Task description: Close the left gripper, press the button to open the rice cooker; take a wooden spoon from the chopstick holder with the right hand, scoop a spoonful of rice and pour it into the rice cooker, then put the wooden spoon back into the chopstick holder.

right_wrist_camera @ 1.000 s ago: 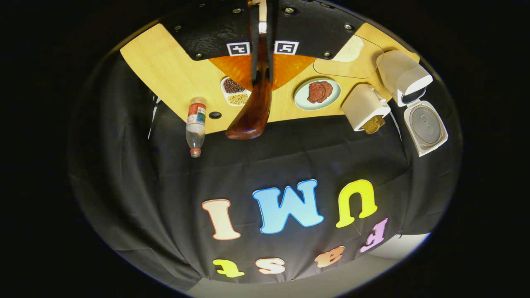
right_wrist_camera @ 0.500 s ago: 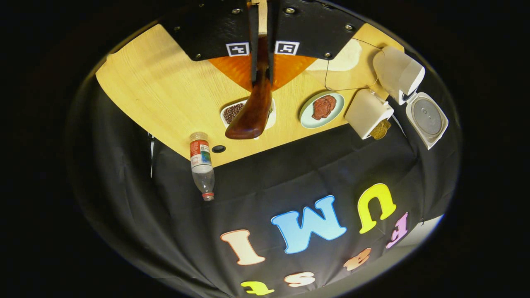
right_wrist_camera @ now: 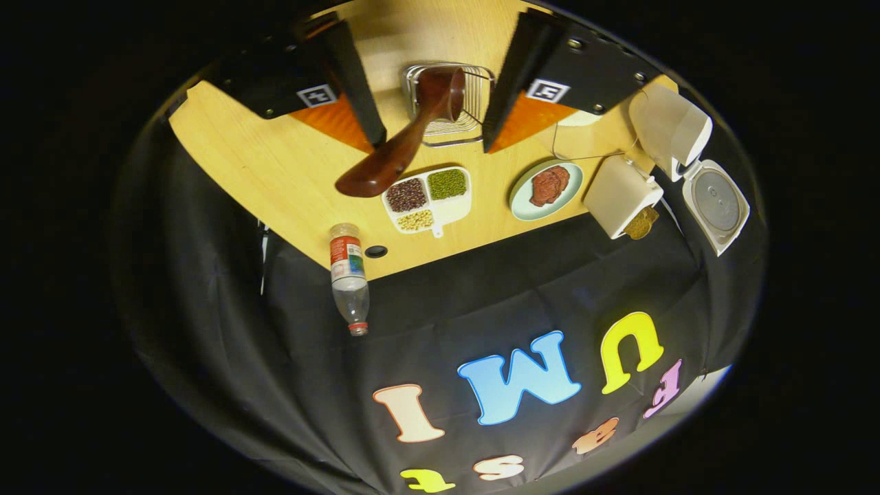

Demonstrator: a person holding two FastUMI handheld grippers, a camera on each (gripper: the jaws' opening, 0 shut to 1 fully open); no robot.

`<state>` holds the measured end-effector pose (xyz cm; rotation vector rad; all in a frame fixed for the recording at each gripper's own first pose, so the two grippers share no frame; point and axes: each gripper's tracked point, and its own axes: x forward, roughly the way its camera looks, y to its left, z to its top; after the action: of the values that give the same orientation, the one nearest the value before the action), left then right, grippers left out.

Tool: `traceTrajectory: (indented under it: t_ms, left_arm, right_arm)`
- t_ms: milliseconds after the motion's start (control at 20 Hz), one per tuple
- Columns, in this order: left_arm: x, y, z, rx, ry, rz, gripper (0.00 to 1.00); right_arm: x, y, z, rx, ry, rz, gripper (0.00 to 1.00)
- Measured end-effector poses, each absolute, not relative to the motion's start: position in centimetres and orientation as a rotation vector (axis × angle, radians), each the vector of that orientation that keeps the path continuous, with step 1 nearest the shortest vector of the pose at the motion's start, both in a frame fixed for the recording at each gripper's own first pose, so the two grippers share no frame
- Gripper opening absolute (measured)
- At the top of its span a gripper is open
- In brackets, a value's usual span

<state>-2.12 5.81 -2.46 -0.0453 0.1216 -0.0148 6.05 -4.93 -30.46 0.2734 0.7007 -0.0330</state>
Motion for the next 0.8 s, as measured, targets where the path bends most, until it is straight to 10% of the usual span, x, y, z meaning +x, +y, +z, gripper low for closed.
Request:
traceTrajectory:
  t_ms: [800]
  left_arm:
    - [13.2, 17.8, 0.9, 0.059, 0.068, 0.127, 0.97]
  right_arm:
    - [-1.0, -12.8, -21.0, 0.063, 0.496, -0.269, 0.99]
